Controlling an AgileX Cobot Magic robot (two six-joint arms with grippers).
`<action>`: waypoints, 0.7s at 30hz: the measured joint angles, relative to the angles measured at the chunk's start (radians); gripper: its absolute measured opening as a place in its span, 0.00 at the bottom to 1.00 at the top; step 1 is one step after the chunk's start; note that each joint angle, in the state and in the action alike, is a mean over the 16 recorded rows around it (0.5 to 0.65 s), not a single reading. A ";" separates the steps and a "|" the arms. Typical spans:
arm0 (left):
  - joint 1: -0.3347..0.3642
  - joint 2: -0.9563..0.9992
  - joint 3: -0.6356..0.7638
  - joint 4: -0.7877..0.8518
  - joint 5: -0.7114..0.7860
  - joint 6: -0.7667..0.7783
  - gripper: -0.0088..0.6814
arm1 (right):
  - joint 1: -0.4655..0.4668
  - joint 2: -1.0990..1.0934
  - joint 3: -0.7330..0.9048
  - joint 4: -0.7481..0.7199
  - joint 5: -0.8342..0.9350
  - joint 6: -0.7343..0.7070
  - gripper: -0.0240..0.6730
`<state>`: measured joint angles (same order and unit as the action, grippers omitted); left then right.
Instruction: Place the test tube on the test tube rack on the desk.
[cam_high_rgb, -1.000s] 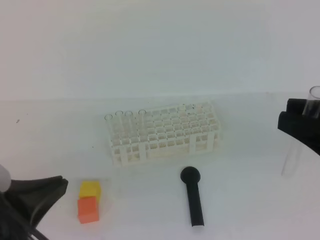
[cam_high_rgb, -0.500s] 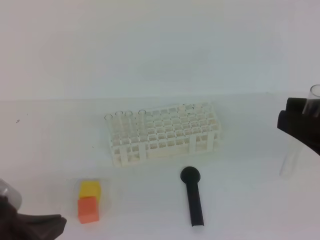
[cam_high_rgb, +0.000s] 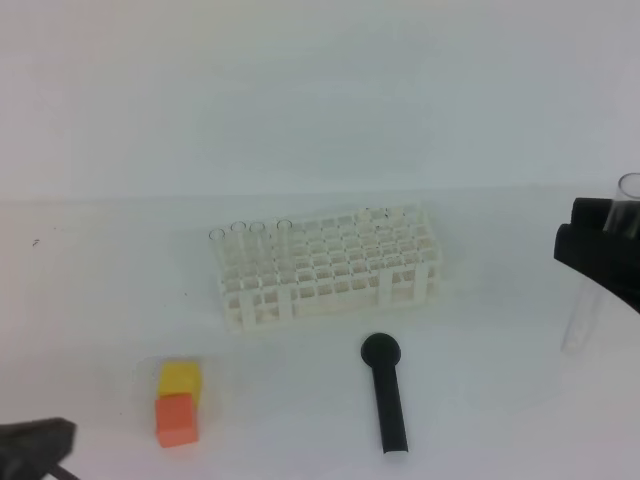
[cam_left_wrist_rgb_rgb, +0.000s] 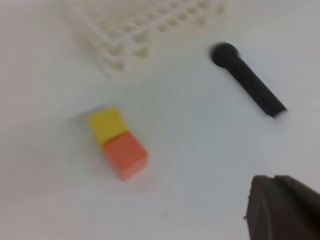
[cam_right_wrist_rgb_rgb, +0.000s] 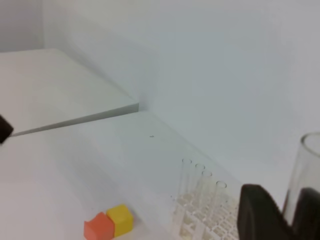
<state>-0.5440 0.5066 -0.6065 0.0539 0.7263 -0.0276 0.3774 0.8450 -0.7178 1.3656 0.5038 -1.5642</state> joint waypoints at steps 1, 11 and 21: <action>0.031 -0.019 0.000 -0.004 0.001 0.000 0.01 | 0.000 0.000 0.000 -0.001 0.000 -0.001 0.21; 0.330 -0.283 0.020 -0.013 0.000 0.006 0.01 | 0.000 0.000 0.001 -0.006 0.003 -0.014 0.21; 0.422 -0.476 0.207 -0.006 -0.093 0.014 0.01 | 0.000 0.000 0.001 -0.005 0.009 -0.027 0.21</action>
<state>-0.1220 0.0310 -0.3999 0.0484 0.6332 -0.0135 0.3774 0.8450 -0.7164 1.3605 0.5128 -1.5916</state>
